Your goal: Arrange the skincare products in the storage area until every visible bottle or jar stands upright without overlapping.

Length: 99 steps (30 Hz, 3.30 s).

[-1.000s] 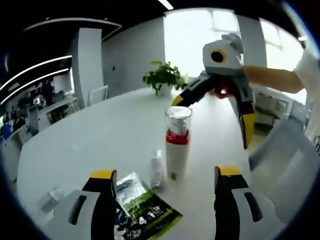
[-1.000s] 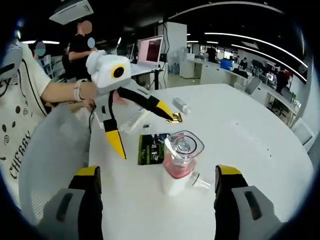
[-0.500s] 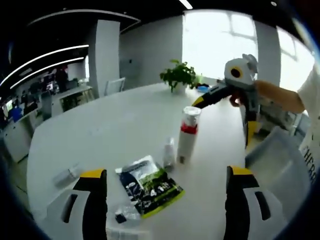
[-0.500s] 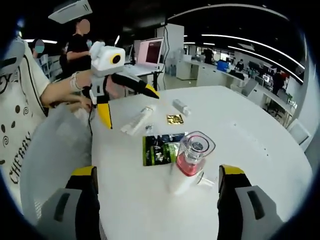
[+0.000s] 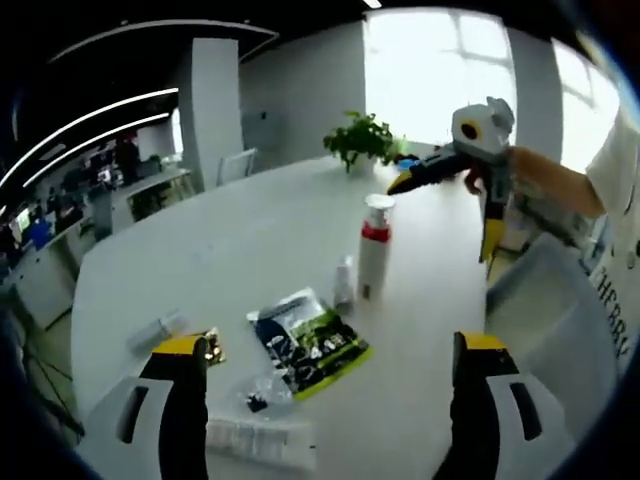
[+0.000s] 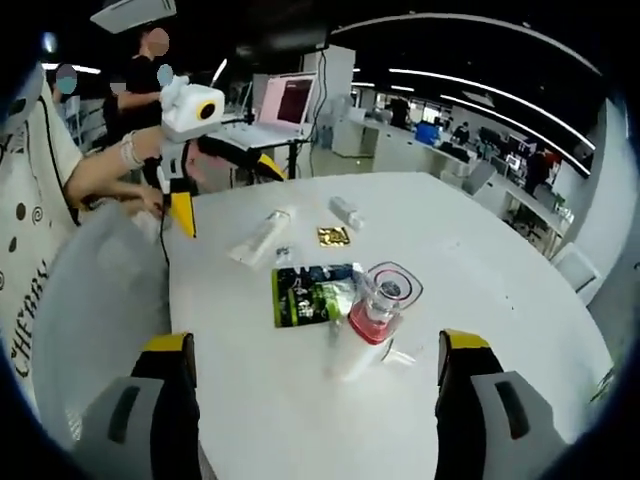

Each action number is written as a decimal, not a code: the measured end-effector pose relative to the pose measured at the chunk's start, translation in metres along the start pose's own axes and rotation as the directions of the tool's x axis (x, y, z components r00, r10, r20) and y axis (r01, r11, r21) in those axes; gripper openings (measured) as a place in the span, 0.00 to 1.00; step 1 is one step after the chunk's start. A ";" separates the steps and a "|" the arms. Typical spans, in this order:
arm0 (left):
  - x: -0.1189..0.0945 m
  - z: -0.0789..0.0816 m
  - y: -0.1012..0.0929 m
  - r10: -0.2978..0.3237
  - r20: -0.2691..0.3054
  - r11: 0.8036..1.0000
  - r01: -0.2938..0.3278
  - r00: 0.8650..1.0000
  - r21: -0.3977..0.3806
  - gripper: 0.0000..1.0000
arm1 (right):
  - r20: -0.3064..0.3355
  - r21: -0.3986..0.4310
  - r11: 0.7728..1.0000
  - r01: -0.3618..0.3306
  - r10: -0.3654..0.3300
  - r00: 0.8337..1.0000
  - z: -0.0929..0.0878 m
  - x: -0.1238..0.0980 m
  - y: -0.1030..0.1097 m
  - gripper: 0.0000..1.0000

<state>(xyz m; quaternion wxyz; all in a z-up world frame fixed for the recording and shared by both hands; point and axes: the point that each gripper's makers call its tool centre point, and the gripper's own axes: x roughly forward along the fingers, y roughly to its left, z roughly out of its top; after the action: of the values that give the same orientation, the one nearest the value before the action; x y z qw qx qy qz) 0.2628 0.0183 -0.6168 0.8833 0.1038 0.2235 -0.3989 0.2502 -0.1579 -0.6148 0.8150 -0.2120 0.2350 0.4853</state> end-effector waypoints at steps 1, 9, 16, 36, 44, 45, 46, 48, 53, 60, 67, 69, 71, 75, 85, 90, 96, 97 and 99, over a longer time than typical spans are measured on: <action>-0.002 -0.001 0.001 0.005 -0.001 1.000 -0.005 1.000 -0.002 0.99 | -0.003 0.037 0.999 -0.016 0.016 1.000 0.000 -0.001 0.005 1.00; -0.013 -0.004 -0.001 0.026 -0.007 1.000 -0.026 1.000 0.003 0.99 | -0.010 0.028 1.000 -0.013 0.013 1.000 0.005 -0.004 0.016 1.00; -0.019 -0.006 -0.002 0.036 0.008 0.999 -0.036 0.999 -0.003 0.99 | 0.004 0.041 0.998 0.044 -0.044 0.999 0.010 -0.007 0.013 1.00; -0.022 -0.007 -0.004 0.023 0.023 1.000 -0.022 0.999 -0.013 0.99 | 0.052 0.104 0.989 0.101 -0.107 0.993 0.018 -0.008 0.005 1.00; -0.019 -0.008 -0.004 0.018 0.010 1.000 -0.018 1.000 -0.020 0.99 | 0.031 0.111 0.990 0.092 -0.096 0.995 0.013 -0.005 0.009 1.00; -0.019 -0.009 -0.003 0.024 0.003 1.000 -0.024 1.000 -0.020 0.99 | 0.031 0.113 0.989 0.092 -0.096 0.995 0.014 -0.004 0.010 1.00; -0.018 -0.010 -0.001 0.027 -0.001 0.999 -0.027 1.000 -0.025 0.99 | 0.032 0.113 0.989 0.095 -0.099 0.995 0.014 -0.004 0.010 1.00; -0.018 -0.011 -0.003 0.022 -0.007 0.999 -0.022 1.000 -0.035 0.99 | 0.043 0.115 0.988 0.103 -0.109 0.993 0.017 -0.005 0.009 1.00; -0.016 -0.015 -0.005 0.053 -0.037 0.999 -0.054 0.998 -0.007 0.99 | 0.034 0.107 0.988 0.108 -0.113 0.993 0.016 -0.005 0.008 1.00; -0.018 -0.022 0.007 0.062 -0.070 0.997 -0.058 0.996 0.056 0.99 | 0.026 0.096 0.989 0.112 -0.115 0.993 0.013 -0.004 0.010 1.00; -0.019 -0.030 0.026 0.077 -0.111 0.984 -0.057 0.991 0.169 0.95 | 0.022 0.093 0.990 0.105 -0.107 0.994 0.011 -0.005 0.013 1.00; -0.018 -0.034 0.031 0.092 -0.146 0.976 -0.060 0.985 0.210 0.92 | 0.019 0.091 0.990 0.106 -0.109 0.994 0.010 -0.005 0.012 1.00; -0.015 -0.037 0.036 0.097 -0.167 0.963 -0.050 0.981 0.264 0.91 | 0.023 0.092 0.990 0.107 -0.110 0.994 0.010 -0.005 0.012 1.00; -0.012 -0.038 0.038 0.073 -0.175 0.940 -0.009 0.982 0.341 0.92 | 0.033 0.096 0.989 0.110 -0.113 0.993 0.011 -0.006 0.012 1.00; -0.014 -0.055 0.054 0.063 -0.278 0.844 0.097 0.959 0.527 0.83 | 0.030 0.104 0.989 0.107 -0.111 0.993 0.009 -0.003 0.014 1.00; -0.012 -0.069 0.058 0.070 -0.351 0.792 0.161 0.934 0.589 0.76 | 0.030 0.108 0.989 0.104 -0.108 0.994 0.009 -0.004 0.014 1.00; -0.007 -0.085 0.062 0.069 -0.434 0.700 0.267 0.898 0.662 0.73 | 0.035 0.119 0.988 0.097 -0.101 0.994 0.009 -0.003 0.015 1.00; -0.006 -0.089 0.062 0.054 -0.455 0.675 0.303 0.889 0.672 0.72 | 0.035 0.118 0.988 0.096 -0.101 0.994 0.009 -0.003 0.015 1.00; -0.005 -0.093 0.064 0.064 -0.470 0.649 0.321 0.880 0.690 0.72 | 0.030 0.116 0.988 0.100 -0.104 0.994 0.009 -0.003 0.014 1.00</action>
<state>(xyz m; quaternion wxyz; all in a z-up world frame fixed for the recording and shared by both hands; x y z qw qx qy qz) 0.2796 0.0972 -0.6956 0.6507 0.5323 0.2454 -0.4827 0.2378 -0.1488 -0.6079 0.8537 -0.1678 0.2367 0.4324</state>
